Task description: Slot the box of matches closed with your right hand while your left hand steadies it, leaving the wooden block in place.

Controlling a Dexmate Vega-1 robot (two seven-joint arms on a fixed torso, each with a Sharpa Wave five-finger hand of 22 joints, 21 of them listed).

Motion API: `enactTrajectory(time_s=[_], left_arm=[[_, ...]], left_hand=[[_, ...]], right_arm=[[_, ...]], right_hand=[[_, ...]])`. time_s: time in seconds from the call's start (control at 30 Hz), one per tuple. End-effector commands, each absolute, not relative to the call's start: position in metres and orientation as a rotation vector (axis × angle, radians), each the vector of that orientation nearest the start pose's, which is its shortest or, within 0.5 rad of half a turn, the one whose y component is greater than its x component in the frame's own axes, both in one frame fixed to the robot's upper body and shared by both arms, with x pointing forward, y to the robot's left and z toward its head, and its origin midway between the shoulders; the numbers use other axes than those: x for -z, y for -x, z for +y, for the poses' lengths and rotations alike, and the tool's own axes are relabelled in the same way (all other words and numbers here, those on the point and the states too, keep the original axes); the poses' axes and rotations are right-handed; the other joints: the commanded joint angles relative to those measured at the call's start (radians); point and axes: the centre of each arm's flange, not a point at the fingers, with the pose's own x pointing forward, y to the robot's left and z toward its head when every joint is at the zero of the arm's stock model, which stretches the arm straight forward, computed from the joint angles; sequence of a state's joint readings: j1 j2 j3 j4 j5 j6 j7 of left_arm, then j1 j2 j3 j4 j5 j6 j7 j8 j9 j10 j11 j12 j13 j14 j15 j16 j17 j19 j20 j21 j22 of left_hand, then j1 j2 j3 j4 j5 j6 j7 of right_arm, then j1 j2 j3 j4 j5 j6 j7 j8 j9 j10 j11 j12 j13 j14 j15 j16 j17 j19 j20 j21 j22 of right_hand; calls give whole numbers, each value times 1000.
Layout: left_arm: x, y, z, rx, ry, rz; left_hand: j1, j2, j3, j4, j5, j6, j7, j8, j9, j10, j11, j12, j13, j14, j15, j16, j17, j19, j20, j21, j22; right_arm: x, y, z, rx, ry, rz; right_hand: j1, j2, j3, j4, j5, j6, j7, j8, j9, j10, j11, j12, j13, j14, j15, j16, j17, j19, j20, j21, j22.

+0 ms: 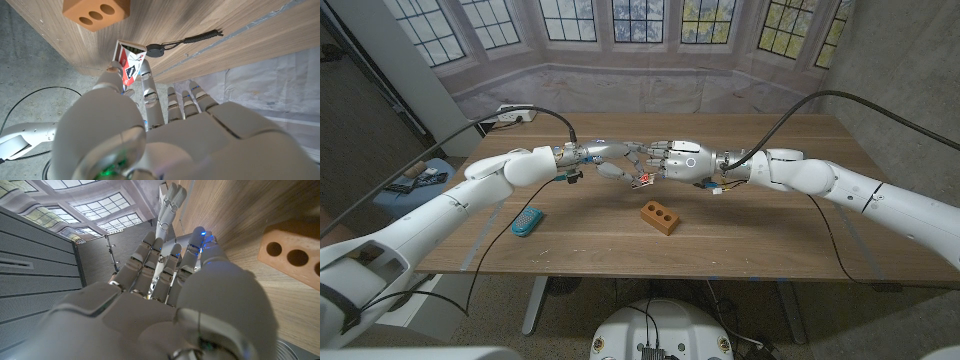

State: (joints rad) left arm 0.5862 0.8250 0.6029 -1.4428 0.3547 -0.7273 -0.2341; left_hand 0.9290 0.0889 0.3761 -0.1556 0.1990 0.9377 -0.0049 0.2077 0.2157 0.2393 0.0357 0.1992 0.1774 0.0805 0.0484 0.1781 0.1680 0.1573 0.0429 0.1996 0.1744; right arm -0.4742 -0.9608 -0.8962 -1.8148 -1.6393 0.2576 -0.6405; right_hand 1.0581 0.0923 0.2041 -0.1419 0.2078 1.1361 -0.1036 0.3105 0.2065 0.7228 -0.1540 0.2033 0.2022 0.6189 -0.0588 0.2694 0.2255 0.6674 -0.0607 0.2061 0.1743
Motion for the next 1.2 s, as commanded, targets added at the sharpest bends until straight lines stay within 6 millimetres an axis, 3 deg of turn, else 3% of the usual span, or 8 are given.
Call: enactTrajectory(time_s=[0.03, 1.2], left_arm=[[-37, -573, 211, 628, -1472, -1016], [-37, -571, 208, 636, -1479, -1028]], left_hand=[[5, 12, 0, -2, -3, 7, 0, 8, 6, 6, -2, -4, 2, 6, 2, -1, 1, 3, 4, 1, 4], [5, 13, 1, -3, -3, 4, 0, 7, 6, 8, 2, -3, 2, 7, 1, -1, 1, 3, 4, 1, 4]], right_arm=[[-24, -513, -127, 98, 2291, -1938], [-17, -509, -124, 134, 2258, -1889]], right_hand=[[-4, 8, -3, 0, 4, 0, -3, -1, 3, 9, 0, -3, 2, 9, -165, -1, 3, -1, -110, 0, 2], [-5, 9, -6, -1, 6, 2, -4, 0, 2, 10, -1, -4, 2, 9, -163, -8, 3, -2, -110, 0, 2]])
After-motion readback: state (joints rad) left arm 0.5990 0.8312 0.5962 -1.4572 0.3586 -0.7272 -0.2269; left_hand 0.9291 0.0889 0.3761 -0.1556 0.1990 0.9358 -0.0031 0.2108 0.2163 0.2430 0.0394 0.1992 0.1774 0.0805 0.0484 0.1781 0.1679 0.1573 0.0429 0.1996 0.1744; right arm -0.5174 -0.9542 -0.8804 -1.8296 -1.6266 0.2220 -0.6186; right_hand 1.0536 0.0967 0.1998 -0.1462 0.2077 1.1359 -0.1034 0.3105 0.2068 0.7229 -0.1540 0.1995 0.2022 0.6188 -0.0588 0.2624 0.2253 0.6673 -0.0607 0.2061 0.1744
